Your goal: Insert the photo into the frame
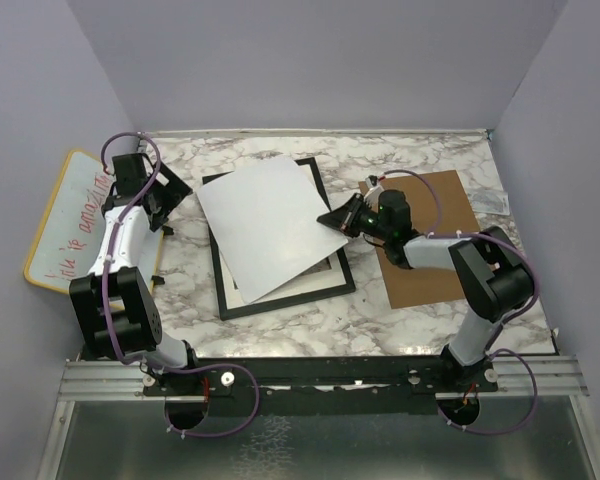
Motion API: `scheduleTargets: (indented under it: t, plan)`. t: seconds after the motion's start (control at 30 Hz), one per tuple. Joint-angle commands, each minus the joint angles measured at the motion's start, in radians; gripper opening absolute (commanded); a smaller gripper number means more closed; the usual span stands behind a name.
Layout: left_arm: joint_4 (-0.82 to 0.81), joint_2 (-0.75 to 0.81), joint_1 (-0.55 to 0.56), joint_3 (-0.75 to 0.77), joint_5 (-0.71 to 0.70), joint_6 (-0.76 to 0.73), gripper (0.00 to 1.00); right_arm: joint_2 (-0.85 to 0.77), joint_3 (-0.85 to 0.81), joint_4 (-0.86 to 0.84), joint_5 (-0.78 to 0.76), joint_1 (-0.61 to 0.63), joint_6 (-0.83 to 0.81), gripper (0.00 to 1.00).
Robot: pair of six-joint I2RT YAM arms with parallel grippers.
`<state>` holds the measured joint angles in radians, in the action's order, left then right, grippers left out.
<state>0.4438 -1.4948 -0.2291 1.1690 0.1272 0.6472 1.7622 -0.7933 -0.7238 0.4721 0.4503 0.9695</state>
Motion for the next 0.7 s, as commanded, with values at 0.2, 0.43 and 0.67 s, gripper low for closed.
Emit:
scheduleTargets:
  t: [0.2,0.43,0.67]
  plan:
    - [-0.098,-0.081,-0.006,-0.097,0.17,0.033,0.94,-0.052,0.111,0.03,-0.194,-0.004,-0.006,0.01]
    - [-0.133,-0.174,0.023,-0.086,0.191,0.03,0.9,-0.052,0.158,0.029,-0.215,-0.004,0.062,0.01]
    - [-0.158,-0.208,0.047,-0.108,0.148,0.024,0.87,0.002,0.143,0.01,-0.159,0.012,0.173,0.01]
